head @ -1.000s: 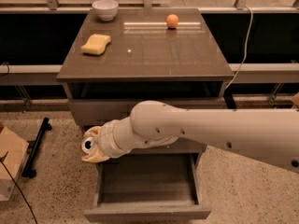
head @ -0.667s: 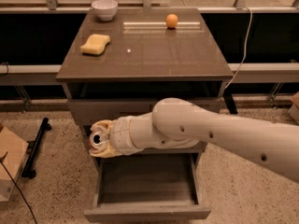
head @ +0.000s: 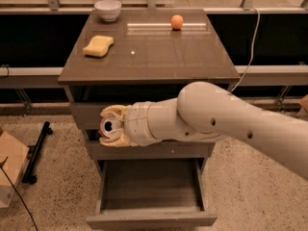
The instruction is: Pick coke can from bottom drawer and place on counter
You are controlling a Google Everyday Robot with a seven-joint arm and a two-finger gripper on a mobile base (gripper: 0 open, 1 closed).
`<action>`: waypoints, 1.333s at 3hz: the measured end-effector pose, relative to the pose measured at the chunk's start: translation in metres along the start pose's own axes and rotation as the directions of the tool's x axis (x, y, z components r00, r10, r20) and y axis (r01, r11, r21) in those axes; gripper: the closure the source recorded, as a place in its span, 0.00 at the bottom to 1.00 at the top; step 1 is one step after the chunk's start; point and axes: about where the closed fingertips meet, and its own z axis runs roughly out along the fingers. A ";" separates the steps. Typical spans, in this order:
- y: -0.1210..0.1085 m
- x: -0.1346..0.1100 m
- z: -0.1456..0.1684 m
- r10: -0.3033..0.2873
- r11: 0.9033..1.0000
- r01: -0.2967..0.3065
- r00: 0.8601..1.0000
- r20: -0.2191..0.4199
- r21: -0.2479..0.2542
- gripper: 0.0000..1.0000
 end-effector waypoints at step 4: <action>-0.073 -0.005 -0.040 0.028 0.997 -0.022 0.996 -0.090 0.068 1.00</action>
Offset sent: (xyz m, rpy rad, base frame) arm 0.0686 -0.0428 0.0886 -0.0625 -0.0267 -0.1203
